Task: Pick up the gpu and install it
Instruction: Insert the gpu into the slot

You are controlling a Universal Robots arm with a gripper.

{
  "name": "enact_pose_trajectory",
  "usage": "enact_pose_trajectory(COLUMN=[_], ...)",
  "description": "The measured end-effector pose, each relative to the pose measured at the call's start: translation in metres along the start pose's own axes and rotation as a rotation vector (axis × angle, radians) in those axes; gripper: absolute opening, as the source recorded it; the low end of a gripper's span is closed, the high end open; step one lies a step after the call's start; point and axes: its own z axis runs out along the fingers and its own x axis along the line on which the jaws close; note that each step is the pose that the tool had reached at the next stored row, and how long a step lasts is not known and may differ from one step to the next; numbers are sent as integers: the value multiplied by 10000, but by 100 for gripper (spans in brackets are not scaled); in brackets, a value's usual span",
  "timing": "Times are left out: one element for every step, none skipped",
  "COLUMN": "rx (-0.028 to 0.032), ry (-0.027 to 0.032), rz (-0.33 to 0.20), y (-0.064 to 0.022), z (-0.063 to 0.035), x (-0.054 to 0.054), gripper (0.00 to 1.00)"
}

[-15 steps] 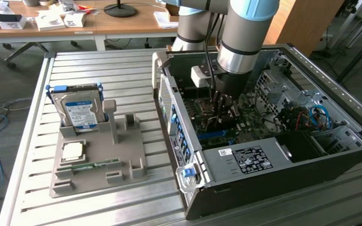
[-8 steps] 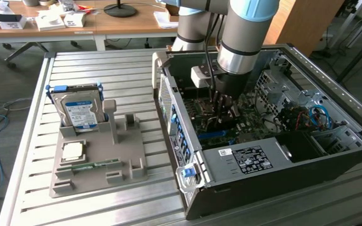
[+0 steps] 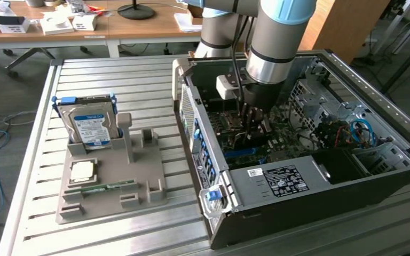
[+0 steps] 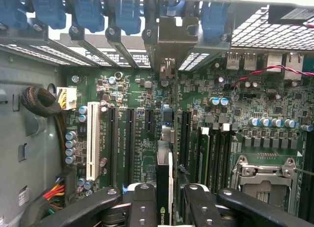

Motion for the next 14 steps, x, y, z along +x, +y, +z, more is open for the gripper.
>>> enact_pose_trajectory(rx=[0, 1, 0, 0, -1, -1, -1, -1, -1, 0, 1, -1, -1, 0], ry=[0, -1, -1, -1, 0, 0, 0, 0, 0, -1, -2, 0, 1, 0], rz=[5, 10, 17, 22, 25, 26, 26, 26, 30, 35, 40, 48, 53, 56], y=[0, 0, 0, 0, 0, 0, 0, 0, 0, 0, 0, 0, 0, 0], z=[0, 1, 1, 1, 1, 0, 0, 0, 0, -1, -2, -5, -6, -6], x=[0, 0, 0, 0, 1, 1, 1, 1, 1, 1, 1, 1, 1, 1], gripper=[26, 26, 26, 26, 26, 26, 26, 26, 26, 26, 26, 26, 26, 26])
